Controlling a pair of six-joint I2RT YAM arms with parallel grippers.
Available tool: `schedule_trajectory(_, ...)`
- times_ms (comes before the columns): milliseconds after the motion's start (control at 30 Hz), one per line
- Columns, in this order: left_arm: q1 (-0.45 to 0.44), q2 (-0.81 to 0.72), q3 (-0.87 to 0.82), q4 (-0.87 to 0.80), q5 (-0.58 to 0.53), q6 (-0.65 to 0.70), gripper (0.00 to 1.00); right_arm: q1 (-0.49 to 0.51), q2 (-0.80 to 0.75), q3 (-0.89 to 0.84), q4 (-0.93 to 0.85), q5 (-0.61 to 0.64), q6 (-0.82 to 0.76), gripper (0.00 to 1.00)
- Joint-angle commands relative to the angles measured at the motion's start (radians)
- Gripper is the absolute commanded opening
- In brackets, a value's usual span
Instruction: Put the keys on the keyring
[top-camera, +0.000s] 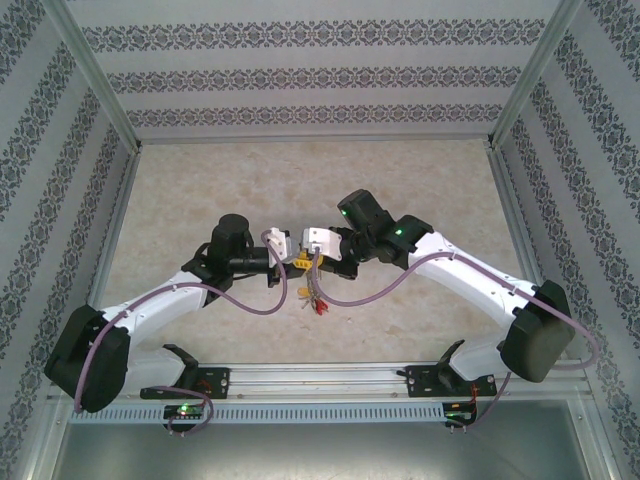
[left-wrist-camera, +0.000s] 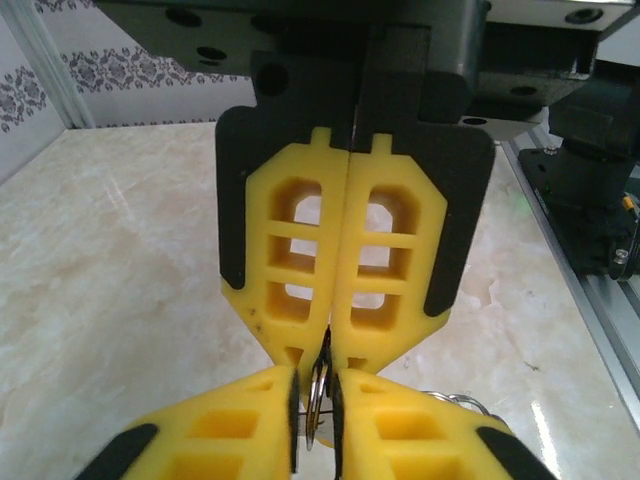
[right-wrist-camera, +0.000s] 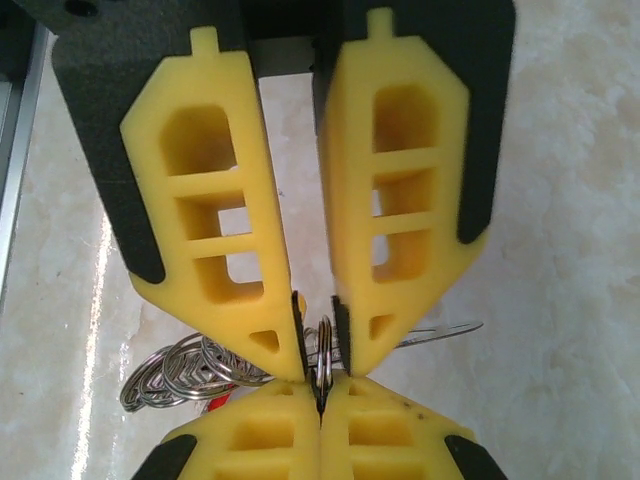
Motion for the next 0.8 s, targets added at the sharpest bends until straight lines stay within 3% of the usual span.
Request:
schedule_trajectory(0, -0.014, 0.001, 0.023, -0.003, 0.029, 0.019, 0.14, -0.002, -0.037, -0.011, 0.06, -0.057, -0.017, 0.0)
schedule_trajectory(167, -0.014, -0.006, 0.033, -0.037, 0.015, 0.039, 0.0, -0.003, -0.041, -0.015, 0.056, -0.054, -0.022, 0.0)
schedule_trajectory(300, -0.015, -0.007, 0.027, -0.038, -0.004, 0.044, 0.0, -0.004, -0.048, -0.031, 0.072, -0.049, -0.02, 0.02)
schedule_trajectory(500, -0.014, -0.06, -0.074, 0.155, -0.108, -0.01, 0.0, -0.035, -0.075, -0.065, 0.037, -0.103, -0.025, 0.18)
schedule_trajectory(767, -0.015, -0.047, -0.076, 0.201, -0.06, -0.041, 0.0, -0.061, -0.076, -0.094, 0.054, -0.153, -0.005, 0.3)
